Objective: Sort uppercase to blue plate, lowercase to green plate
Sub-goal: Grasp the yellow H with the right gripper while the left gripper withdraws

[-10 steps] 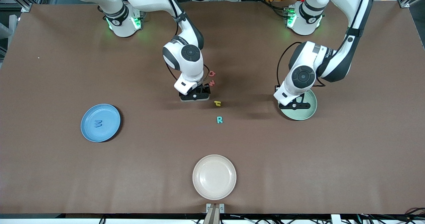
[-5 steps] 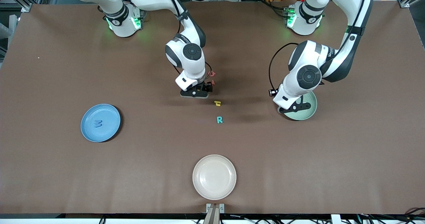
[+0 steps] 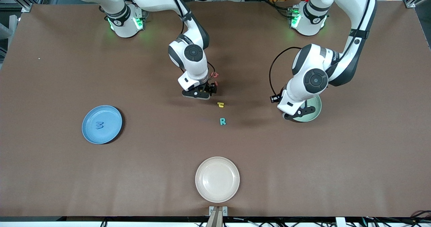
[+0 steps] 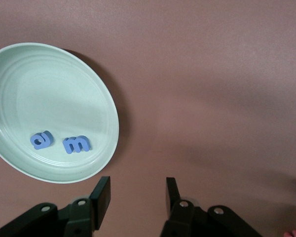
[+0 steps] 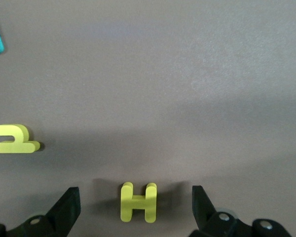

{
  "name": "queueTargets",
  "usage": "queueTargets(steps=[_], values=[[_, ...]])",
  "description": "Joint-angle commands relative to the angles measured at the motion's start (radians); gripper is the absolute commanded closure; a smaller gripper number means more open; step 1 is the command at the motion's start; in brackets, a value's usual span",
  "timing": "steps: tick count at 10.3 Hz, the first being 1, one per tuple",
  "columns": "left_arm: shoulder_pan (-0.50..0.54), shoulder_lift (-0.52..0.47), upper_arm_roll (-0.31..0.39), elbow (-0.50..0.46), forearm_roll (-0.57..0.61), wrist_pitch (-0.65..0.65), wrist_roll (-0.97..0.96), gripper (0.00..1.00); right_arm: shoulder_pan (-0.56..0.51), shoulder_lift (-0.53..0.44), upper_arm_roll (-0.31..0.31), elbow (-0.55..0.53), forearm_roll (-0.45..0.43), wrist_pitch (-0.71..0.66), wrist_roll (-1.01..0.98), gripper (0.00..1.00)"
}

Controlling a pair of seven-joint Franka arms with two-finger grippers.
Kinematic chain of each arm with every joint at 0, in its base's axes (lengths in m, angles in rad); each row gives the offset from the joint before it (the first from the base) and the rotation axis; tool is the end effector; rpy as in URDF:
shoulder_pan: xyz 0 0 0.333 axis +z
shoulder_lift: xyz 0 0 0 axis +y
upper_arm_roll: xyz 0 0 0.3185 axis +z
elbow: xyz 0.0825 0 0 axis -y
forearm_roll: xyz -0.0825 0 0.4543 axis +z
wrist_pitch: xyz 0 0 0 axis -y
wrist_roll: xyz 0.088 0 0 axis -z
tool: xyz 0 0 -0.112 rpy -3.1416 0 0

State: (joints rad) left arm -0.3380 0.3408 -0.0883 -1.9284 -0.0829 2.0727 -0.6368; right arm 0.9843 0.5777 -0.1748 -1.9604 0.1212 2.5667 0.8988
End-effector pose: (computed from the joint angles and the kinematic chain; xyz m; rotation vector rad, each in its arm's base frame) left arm 0.5902 -0.2722 0.2508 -3.0825 -0.4025 0.3410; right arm 0.4587 0.4769 0.1238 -3.1176 0.2501 -0.0733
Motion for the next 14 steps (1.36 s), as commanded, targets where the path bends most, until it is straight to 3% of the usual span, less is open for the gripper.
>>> queueTargets(steps=[1, 4, 5, 6, 7, 9, 14], values=[[0.001, 0.012, -0.004, 0.019, -0.023, 0.001, -0.023, 0.47, 0.004, 0.004, 0.006, -0.012, 0.021, 0.020, 0.017, 0.00], [0.001, 0.012, -0.004, 0.022, -0.031, 0.004, -0.026, 0.47, 0.004, 0.011, 0.006, -0.011, 0.023, 0.020, 0.017, 0.00], [0.002, 0.012, -0.004, 0.032, -0.046, 0.009, -0.026, 0.47, 0.004, 0.011, 0.006, -0.014, 0.023, 0.020, 0.017, 0.09], [0.002, 0.012, -0.004, 0.032, -0.052, 0.018, -0.027, 0.47, 0.005, 0.013, 0.008, -0.020, 0.023, 0.026, 0.020, 0.68], [0.001, 0.012, -0.004, 0.032, -0.052, 0.027, -0.033, 0.47, 0.019, 0.011, 0.008, -0.041, 0.029, 0.070, 0.031, 1.00], [-0.001, 0.018, -0.004, 0.032, -0.051, 0.032, -0.044, 0.47, 0.033, 0.011, 0.008, -0.097, 0.029, 0.170, 0.022, 1.00], [-0.001, 0.026, -0.004, 0.032, -0.051, 0.043, -0.044, 0.47, 0.030, -0.002, 0.008, -0.094, 0.029, 0.167, 0.014, 1.00]])
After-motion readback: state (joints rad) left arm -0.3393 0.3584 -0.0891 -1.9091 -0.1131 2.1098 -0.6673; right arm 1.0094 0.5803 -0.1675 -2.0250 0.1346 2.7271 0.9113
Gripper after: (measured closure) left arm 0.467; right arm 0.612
